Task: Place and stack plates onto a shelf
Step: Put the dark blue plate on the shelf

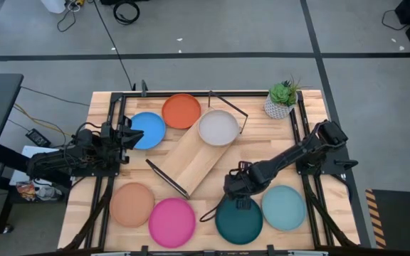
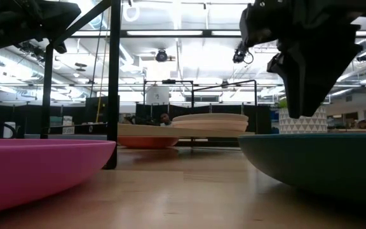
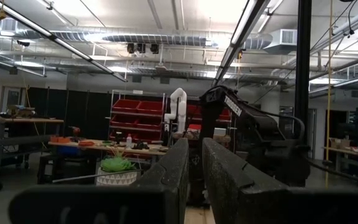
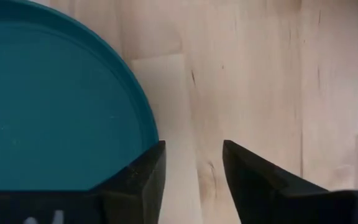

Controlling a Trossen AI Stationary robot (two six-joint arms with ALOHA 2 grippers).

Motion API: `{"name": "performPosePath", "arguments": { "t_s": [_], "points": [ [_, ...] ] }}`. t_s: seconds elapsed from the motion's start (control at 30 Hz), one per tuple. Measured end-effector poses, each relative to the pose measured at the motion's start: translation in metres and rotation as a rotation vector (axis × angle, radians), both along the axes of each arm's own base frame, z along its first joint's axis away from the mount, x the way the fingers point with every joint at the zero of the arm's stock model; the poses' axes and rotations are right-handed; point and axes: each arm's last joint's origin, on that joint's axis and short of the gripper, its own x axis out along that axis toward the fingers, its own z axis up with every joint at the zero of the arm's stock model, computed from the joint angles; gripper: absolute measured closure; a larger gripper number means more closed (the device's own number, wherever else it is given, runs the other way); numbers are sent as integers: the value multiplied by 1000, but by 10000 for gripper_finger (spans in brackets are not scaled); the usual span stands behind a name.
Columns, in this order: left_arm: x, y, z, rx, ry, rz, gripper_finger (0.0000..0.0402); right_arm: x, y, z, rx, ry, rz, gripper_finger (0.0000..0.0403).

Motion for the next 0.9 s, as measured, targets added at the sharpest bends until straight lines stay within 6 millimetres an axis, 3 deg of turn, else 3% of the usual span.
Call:
{"name": "performPosePath", "arguments": {
  "t_s": [0.23, 0.47, 0.9],
  "points": [
    [0, 0, 0, 0, 0, 0, 347, -3, 4, -14, 102, -1, -30, 218],
    [0, 0, 0, 0, 0, 0, 347, -9, 10, -24, 109, -8, -13, 233],
    [0, 0, 0, 0, 0, 0, 347, -18, 5, -38, 86, 36, -16, 332]
  ]
}}
